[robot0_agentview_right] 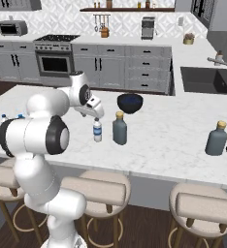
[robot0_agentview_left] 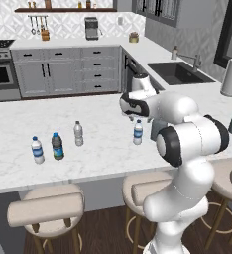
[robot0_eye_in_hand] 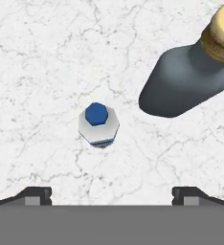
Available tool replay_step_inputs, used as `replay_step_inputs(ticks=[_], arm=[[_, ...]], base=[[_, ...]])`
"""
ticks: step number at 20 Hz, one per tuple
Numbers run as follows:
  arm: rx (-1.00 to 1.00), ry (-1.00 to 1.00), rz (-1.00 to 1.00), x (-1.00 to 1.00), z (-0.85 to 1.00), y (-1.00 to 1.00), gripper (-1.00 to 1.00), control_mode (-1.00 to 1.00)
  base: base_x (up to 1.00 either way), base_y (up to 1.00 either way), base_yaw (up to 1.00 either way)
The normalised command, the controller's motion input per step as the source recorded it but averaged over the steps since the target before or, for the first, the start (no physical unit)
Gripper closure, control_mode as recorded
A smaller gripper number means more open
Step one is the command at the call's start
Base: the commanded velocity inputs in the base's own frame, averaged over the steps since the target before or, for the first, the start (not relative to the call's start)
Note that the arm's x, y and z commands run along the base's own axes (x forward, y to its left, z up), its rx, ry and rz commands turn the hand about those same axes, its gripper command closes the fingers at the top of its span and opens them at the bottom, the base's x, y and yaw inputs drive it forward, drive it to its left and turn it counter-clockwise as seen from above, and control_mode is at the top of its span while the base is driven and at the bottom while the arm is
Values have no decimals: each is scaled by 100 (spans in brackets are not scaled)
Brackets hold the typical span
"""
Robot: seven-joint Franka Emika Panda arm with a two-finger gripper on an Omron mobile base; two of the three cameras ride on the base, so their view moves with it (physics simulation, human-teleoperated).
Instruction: Move the plastic bottles in the middle to the plastics group, and the glass bottles in the middle to the glass group.
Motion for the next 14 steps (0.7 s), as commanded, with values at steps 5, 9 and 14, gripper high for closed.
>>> replay_step_inputs(ticks=[5, 9, 14], arm=[[1, 0, 2, 32, -24, 0, -100, -100], [0, 0, 5, 36, -18, 0, -100, -100], [0, 0, 6, 28, -23, 0, -100, -100]], base=[[0, 0, 0], [0, 0, 0], [0, 0, 0]])
